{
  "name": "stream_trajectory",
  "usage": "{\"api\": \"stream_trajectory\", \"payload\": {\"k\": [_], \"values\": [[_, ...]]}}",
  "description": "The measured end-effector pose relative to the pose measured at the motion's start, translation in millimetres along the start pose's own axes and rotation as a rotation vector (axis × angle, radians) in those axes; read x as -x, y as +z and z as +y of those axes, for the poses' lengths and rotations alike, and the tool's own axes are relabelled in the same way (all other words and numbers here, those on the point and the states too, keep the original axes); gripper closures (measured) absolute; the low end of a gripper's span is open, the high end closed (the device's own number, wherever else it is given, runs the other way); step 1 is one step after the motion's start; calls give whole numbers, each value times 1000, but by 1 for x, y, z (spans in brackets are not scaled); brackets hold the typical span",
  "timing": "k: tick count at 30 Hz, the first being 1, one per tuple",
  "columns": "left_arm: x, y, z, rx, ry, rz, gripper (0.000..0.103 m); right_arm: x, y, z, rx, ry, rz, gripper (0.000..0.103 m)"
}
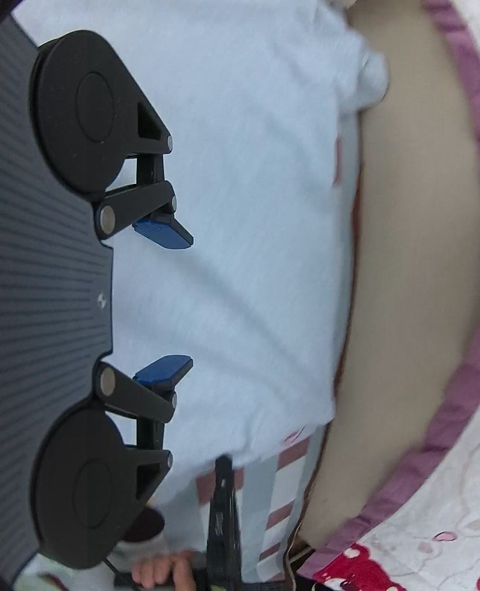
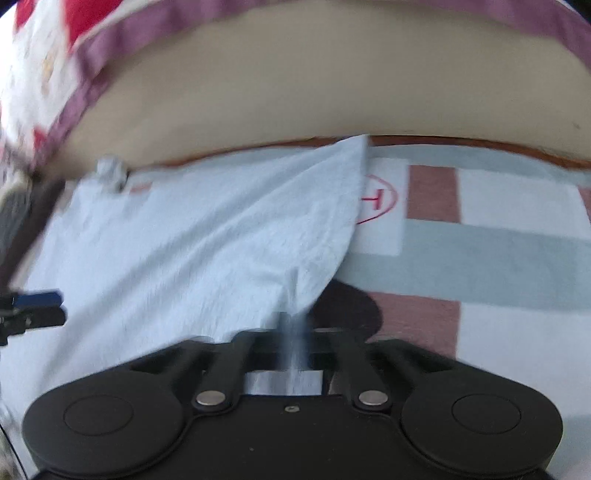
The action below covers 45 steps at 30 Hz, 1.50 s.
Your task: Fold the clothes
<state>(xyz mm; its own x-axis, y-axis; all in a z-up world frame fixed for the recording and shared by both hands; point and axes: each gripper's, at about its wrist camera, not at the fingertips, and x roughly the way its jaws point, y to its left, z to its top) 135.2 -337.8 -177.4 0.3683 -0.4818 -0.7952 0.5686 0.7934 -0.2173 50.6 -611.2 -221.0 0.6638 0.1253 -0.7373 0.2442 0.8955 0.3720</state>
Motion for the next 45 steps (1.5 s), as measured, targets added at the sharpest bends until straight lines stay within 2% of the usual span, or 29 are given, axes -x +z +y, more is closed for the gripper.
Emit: {"api": "stream_trajectory", "payload": {"k": [3, 8, 10, 13, 15, 18, 20, 22, 23, 24, 26, 27, 28, 30, 31, 32, 33, 35, 39, 43, 45], "values": [[-6, 1, -27, 15, -37, 8, 40, 6, -2, 8, 55, 36, -28, 101], [-9, 12, -57, 19, -144, -4, 40, 16, -5, 20, 145, 97, -74, 101], [-11, 16, -66, 12, -161, -8, 40, 15, -4, 24, 179, 121, -89, 101], [-23, 27, -71, 43, -147, -3, 40, 7, -2, 27, 221, 155, -69, 101], [-40, 33, -76, 36, -134, 37, 40, 1, -2, 27, 227, 172, -46, 101], [-63, 36, -87, 15, -135, 55, 39, -7, -4, 28, 239, 193, -7, 100], [-74, 37, -78, 115, -203, 42, 27, -8, -7, 30, 266, 210, 12, 100], [-90, 36, -66, 231, -216, 95, 27, -6, -10, 30, 277, 237, 31, 100], [-97, 36, -64, 255, -219, 115, 27, -5, -11, 29, 277, 249, 39, 98], [-102, 34, -63, 256, -217, 127, 28, -4, -12, 28, 275, 255, 43, 96], [-102, 32, -71, 182, -179, 104, 34, -5, -12, 24, 258, 259, 58, 96], [-102, 31, -78, 123, -109, 92, 39, -4, -12, 22, 248, 260, 67, 96], [-101, 29, -85, 64, -37, 79, 49, -2, -10, 20, 230, 257, 71, 96], [-100, 26, -95, -29, 84, 50, 53, 5, -7, 15, 188, 248, 71, 92], [-100, 24, -95, -36, 102, 31, 53, 12, -4, 10, 145, 230, 39, 91], [-99, 23, -92, -19, 94, 17, 53, 19, -1, 3, 97, 207, 2, 79], [-98, 22, -90, 0, 86, 3, 53, 23, 0, -4, 52, 183, -27, 72], [-97, 20, -88, 19, 75, -3, 55, 24, 2, -22, -49, 153, -52, 72], [-95, 20, -88, 12, 68, 14, 55, 9, 1, -54, -209, 101, -25, 72], [-95, 26, -80, 25, 44, 36, 55, 9, 6, -55, -227, 129, -41, 74], [-97, 29, -78, 35, 32, 48, 55, 4, 8, -49, -209, 115, -23, 74]]}}
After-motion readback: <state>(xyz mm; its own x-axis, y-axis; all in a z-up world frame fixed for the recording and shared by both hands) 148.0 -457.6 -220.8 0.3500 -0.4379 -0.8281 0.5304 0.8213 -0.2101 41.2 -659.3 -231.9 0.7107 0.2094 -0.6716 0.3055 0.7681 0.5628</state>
